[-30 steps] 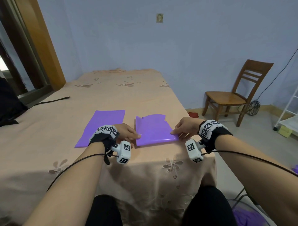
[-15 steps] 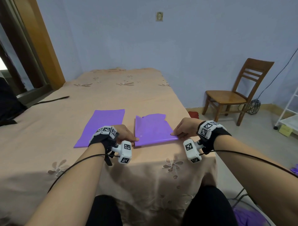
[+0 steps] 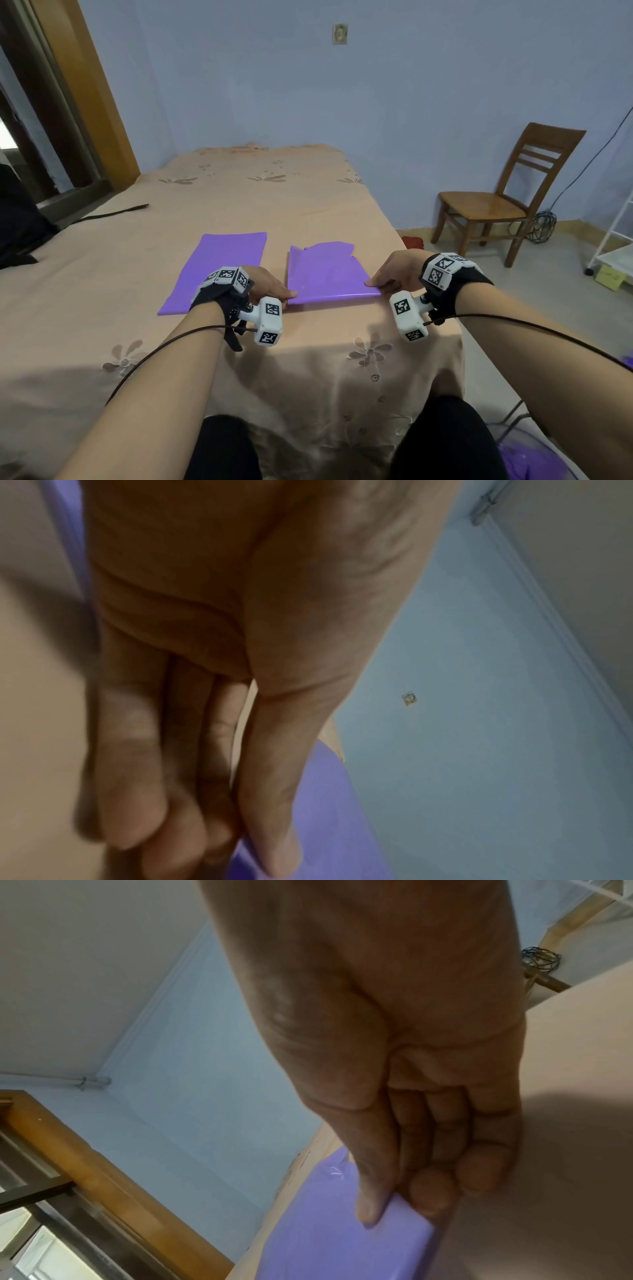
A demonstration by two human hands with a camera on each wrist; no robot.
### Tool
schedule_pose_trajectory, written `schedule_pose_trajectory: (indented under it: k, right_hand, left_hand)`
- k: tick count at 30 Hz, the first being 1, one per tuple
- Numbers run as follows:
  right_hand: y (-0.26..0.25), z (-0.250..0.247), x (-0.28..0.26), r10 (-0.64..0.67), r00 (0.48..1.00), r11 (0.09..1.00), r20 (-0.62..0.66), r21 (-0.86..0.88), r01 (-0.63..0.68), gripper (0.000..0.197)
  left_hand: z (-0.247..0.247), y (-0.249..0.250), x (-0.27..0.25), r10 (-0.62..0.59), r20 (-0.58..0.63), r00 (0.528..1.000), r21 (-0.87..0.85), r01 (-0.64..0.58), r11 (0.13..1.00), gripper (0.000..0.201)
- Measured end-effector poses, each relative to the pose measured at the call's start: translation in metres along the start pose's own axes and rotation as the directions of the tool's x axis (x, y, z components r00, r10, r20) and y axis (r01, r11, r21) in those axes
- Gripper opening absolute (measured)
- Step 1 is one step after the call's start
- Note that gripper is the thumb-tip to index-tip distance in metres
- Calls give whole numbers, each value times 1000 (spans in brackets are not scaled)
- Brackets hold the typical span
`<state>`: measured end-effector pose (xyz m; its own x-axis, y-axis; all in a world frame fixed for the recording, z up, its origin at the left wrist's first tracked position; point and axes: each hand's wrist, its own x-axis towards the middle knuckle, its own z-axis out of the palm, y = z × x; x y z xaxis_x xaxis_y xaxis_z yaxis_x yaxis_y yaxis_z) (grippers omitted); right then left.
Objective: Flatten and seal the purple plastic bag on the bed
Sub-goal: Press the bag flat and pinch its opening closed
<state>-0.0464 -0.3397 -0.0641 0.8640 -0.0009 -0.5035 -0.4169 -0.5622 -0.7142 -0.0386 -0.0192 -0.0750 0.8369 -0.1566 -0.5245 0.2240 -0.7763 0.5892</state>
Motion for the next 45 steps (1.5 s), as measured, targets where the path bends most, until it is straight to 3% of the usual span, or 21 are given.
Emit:
schedule_pose_trajectory:
  k: [1, 5, 10, 14, 18, 23, 26, 33, 36, 40, 45]
  right_hand:
    - [-1, 0, -2, 4, 1000, 1000, 12, -1, -4, 85]
    - [-10, 3, -26, 54, 997, 998, 49, 18, -55, 35]
    - [-10, 7, -24, 51, 999, 999, 16, 8, -51, 17]
    - [-8, 6, -19, 59, 998, 998, 14, -13, -59, 18]
    - [-7, 7, -18, 42, 999, 998, 29, 47, -43, 13]
    - [-5, 6, -13, 33, 999, 998, 29, 44, -34, 13]
    - [-5, 6, -14, 45, 998, 997, 32, 57, -47, 11]
    - [-2, 2, -9, 117, 993, 993, 32, -19, -117, 22]
    - [-3, 2, -11, 136, 990, 991, 45, 9, -136, 17]
    - [-5, 3, -13, 143, 989, 990, 47, 1, -143, 11]
    - [-12, 5, -12, 167, 986, 985, 25, -53, -165, 16]
  left_hand:
    - [-1, -2, 1, -3, -3, 1000, -8, 3, 1000, 44]
    - [-6, -7, 9, 9, 139, 990, -72, 1, 997, 59]
    - [-7, -8, 6, 24, 178, 984, -169, 7, 986, 55]
    - [-6, -5, -3, 13, 216, 976, -141, 18, 990, 42]
    - [-1, -4, -5, 27, 118, 993, -221, 0, 975, 23]
    - [-6, -8, -2, 12, 209, 978, -234, 39, 971, 23]
    - [-5, -9, 4, 16, 218, 976, -198, 28, 980, 39]
    - [-1, -11, 6, -26, 192, 981, -201, 65, 977, 30]
    - [1, -8, 6, -56, 155, 986, -195, 87, 977, 27]
    - [-1, -7, 5, -80, 238, 968, -143, 117, 983, 31]
    - [-5, -6, 10, -89, 213, 973, -138, 120, 983, 30]
